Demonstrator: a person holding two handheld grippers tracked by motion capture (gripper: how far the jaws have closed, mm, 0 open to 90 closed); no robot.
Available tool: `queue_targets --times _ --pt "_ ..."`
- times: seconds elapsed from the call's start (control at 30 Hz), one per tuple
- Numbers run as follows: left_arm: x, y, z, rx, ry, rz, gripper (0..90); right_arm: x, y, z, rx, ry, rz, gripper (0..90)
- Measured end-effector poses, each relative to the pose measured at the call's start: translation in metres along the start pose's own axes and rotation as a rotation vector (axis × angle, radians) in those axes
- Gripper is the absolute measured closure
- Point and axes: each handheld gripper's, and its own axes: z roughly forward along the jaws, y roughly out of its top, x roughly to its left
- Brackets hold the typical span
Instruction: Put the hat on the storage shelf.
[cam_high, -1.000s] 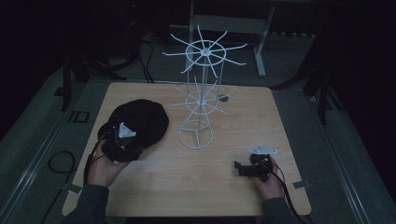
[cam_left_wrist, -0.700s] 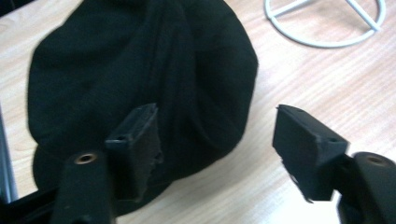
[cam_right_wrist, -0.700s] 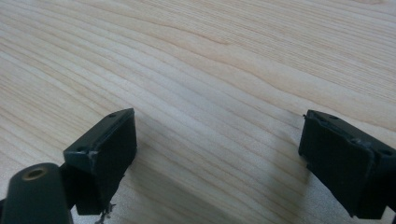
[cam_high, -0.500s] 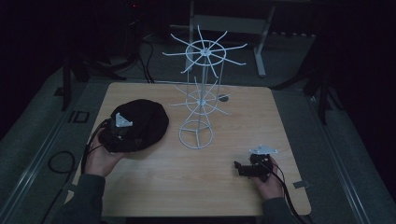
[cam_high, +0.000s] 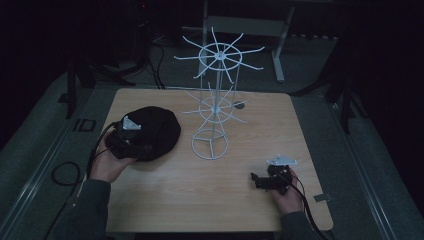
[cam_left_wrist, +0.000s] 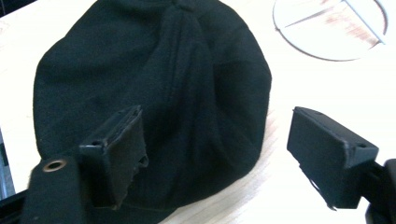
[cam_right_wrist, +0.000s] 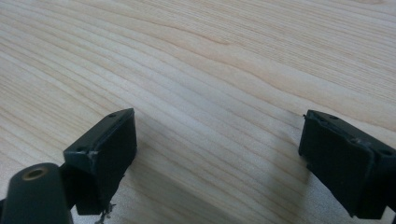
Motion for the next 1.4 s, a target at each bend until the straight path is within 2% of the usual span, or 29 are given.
queue_targets --times 0.2,0.37,0.5,0.57,0.87,1.27,1.4 --pt "0.006 0.004 0.006 0.009 0.021 -0.005 13.2 0.000 0.000 0.000 0.000 -0.001 -0.007 11.0" --pt "0.012 0.008 0.015 0.016 0.014 -0.002 10.7 0.000 0.000 0.000 0.001 0.000 -0.005 11.0" --pt "0.015 0.010 0.023 0.043 0.016 0.020 8.7 0.000 0.000 0.000 0.001 0.000 -0.006 11.0" --pt "0.018 0.011 0.027 0.054 0.017 0.019 8.0 0.000 0.000 0.000 0.001 0.000 -0.004 11.0" --pt "0.026 0.015 0.043 0.094 -0.013 0.020 3.6 0.000 0.000 0.000 0.001 0.000 -0.005 11.0" --pt "0.032 0.010 0.070 0.188 0.008 -0.008 2.8 0.000 0.000 0.000 0.001 0.000 -0.005 11.0" --pt "0.033 0.007 0.075 0.204 0.010 -0.019 3.6 0.000 0.000 0.000 0.001 0.000 -0.005 11.0"
